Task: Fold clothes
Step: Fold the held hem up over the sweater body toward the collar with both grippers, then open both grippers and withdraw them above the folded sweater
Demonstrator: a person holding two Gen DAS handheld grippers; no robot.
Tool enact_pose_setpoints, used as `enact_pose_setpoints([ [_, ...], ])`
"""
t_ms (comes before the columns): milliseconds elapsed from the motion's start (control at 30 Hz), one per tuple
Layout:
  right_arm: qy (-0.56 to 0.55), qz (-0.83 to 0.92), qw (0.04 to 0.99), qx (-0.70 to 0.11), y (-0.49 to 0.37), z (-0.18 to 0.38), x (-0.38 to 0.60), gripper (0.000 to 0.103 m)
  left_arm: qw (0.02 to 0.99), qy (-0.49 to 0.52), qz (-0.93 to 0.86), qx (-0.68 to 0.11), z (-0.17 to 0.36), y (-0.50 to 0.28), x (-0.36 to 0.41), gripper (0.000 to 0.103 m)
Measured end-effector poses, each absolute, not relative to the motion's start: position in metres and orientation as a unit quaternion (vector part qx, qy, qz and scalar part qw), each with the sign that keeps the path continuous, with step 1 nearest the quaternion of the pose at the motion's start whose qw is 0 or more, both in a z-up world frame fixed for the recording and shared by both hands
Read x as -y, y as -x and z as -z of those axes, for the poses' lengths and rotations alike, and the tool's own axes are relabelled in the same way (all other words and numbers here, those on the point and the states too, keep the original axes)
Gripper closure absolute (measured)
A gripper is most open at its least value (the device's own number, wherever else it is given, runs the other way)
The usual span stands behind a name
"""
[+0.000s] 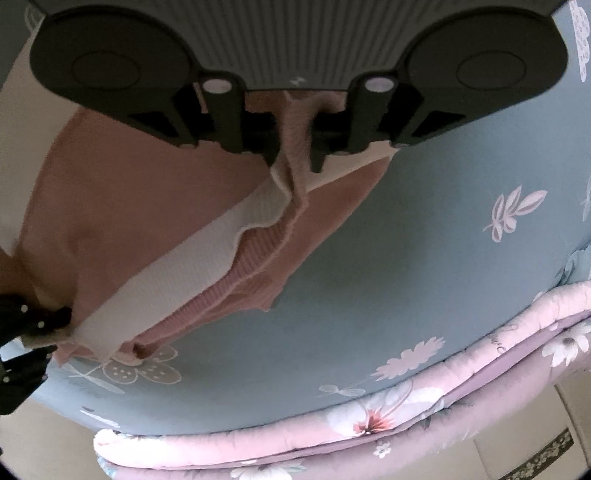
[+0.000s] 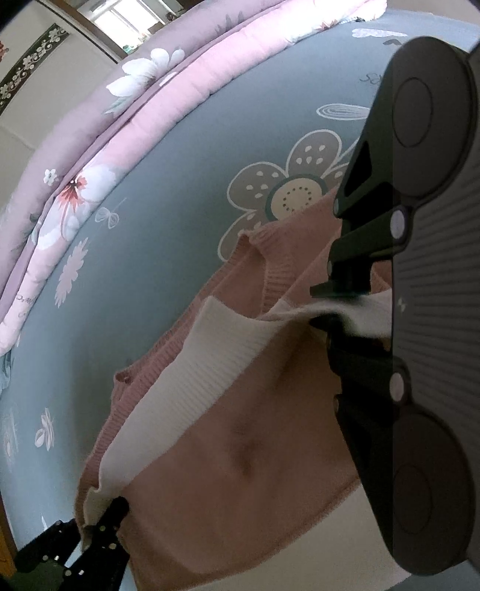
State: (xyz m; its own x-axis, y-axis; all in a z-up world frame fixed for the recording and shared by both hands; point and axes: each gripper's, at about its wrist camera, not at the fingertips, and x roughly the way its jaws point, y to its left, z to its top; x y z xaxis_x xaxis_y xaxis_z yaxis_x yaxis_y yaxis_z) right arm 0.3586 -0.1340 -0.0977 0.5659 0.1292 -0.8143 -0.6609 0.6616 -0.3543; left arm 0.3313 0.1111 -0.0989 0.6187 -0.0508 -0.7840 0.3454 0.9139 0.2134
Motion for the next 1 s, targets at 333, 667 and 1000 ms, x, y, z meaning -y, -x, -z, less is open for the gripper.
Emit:
enact_pose_setpoints([
  [333, 0.298, -0.222, 0.837, -0.402, -0.364, 0.07, 0.146, 0.045, 0.899, -0.157, 0.067, -0.403, 0.073, -0.327, -0.125, 0.055],
  [667, 0.298, -0.238, 0.836, -0.395, -0.365, 0.035, 0.145, 0.036, 0.904, -0.123, 0.07, -0.403, 0.057, -0.299, -0.115, 0.053],
  [1000, 0.258, -0.229, 0.811, -0.473, -0.422, 0.061, 0.148, 0.035, 0.885, -0.123, 0.084, -0.441, 0.1, -0.299, -0.098, 0.053],
])
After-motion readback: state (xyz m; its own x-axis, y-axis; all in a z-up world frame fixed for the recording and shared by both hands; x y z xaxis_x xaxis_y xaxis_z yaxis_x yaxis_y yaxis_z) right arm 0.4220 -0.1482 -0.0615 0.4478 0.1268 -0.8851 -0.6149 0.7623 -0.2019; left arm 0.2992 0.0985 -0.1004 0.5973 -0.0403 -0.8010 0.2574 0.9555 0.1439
